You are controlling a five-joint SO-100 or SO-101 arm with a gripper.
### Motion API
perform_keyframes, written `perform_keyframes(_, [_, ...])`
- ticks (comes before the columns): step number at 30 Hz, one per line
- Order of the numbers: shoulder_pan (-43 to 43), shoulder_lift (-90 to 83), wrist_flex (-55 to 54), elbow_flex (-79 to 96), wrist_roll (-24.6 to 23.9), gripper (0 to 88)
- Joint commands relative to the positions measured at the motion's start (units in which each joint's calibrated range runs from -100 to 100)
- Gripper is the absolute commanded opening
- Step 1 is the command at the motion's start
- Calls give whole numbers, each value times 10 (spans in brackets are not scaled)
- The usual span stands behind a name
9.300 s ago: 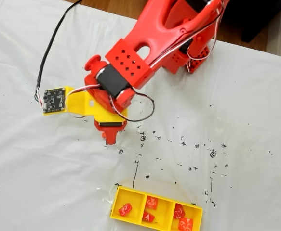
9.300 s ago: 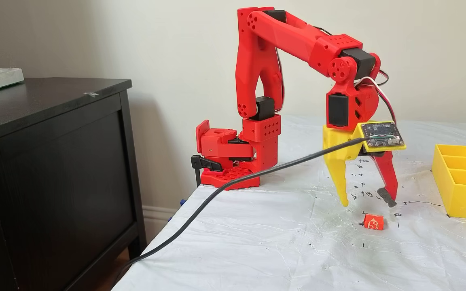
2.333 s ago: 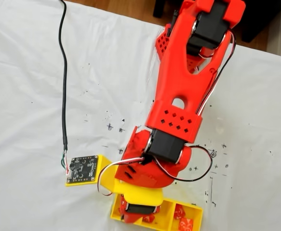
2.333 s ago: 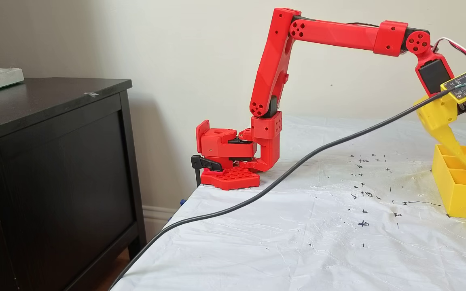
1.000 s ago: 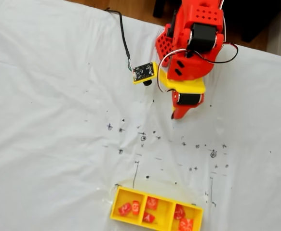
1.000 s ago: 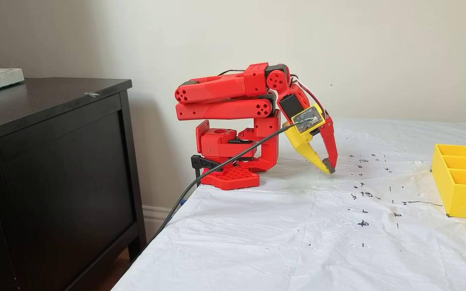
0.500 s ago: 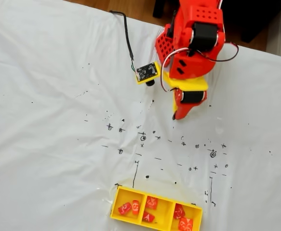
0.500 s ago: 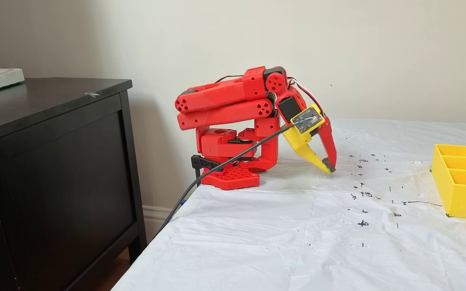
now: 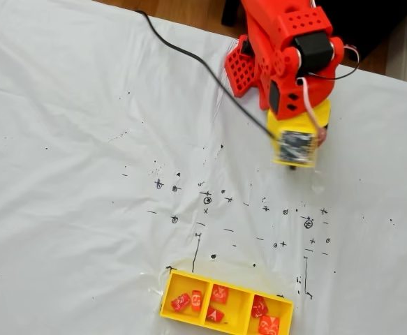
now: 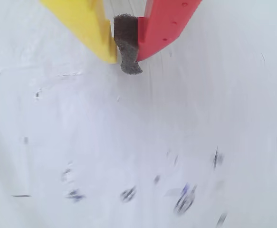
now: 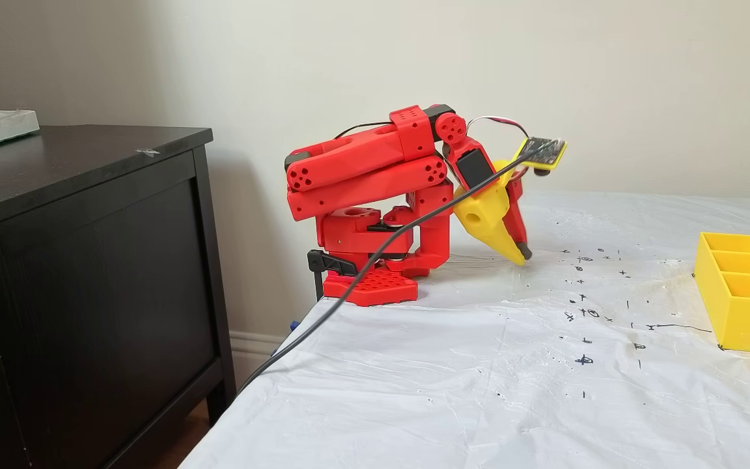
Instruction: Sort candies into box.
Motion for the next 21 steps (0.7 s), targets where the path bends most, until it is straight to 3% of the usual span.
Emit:
perform_keyframes(1, [-108,-10,16,10,40,50])
perform_keyframes(5, [-149,-10,16,10,41,53])
perform_keyframes(21, [-147,-10,16,10,41,53])
